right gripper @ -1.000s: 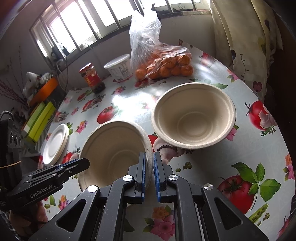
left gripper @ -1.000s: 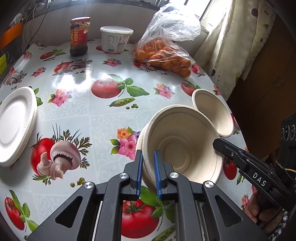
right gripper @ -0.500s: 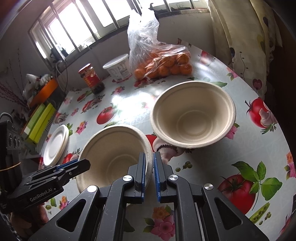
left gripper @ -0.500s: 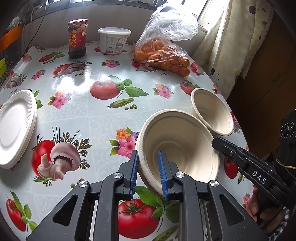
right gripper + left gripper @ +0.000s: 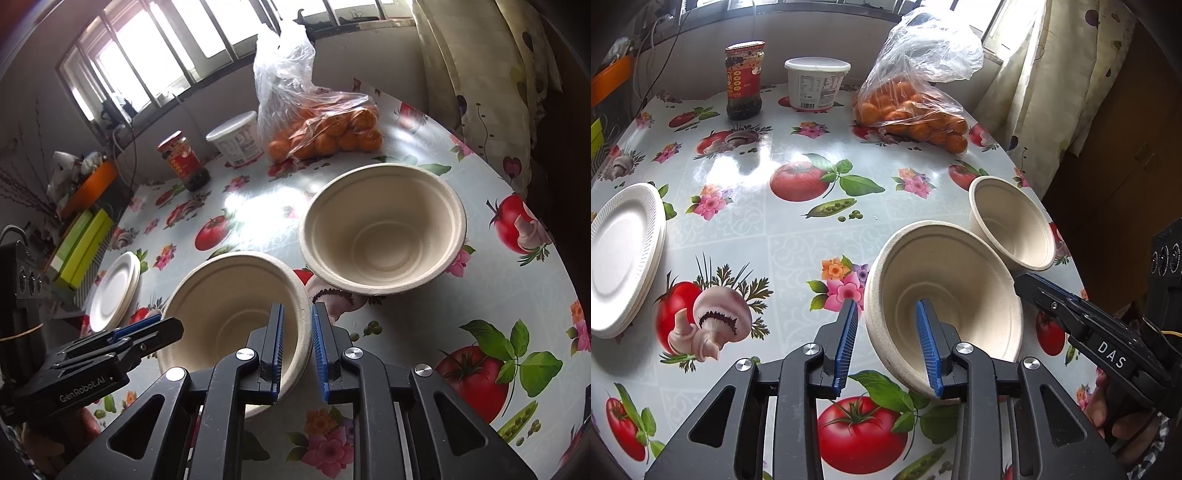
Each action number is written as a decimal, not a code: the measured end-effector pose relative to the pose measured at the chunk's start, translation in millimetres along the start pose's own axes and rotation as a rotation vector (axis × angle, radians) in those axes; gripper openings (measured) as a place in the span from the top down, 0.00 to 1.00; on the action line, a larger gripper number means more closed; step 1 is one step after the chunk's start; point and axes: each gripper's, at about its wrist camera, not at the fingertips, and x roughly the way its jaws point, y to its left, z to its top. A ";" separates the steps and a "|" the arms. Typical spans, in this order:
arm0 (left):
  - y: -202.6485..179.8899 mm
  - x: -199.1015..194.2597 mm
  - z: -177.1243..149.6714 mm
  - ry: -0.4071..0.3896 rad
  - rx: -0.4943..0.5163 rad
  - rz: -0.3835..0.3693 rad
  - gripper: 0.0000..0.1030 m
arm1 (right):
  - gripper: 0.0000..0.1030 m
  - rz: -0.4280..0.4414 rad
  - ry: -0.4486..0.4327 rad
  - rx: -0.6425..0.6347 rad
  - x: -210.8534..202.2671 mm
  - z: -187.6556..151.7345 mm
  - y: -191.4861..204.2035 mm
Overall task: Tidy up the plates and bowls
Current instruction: 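Open both grippers to release the nested bowl, then move both tools to the next beige paper bowl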
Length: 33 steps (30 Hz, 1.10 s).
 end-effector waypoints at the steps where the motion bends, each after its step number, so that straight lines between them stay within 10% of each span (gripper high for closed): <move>1: -0.2 -0.6 0.1 -0.001 0.001 0.000 0.63 | 0.82 0.001 -0.002 0.000 -1.0 -0.3 0.6; 33: -46.3 -10.4 4.6 -0.034 0.098 0.034 0.63 | 0.73 -0.029 -0.058 0.015 -34.6 3.3 -20.2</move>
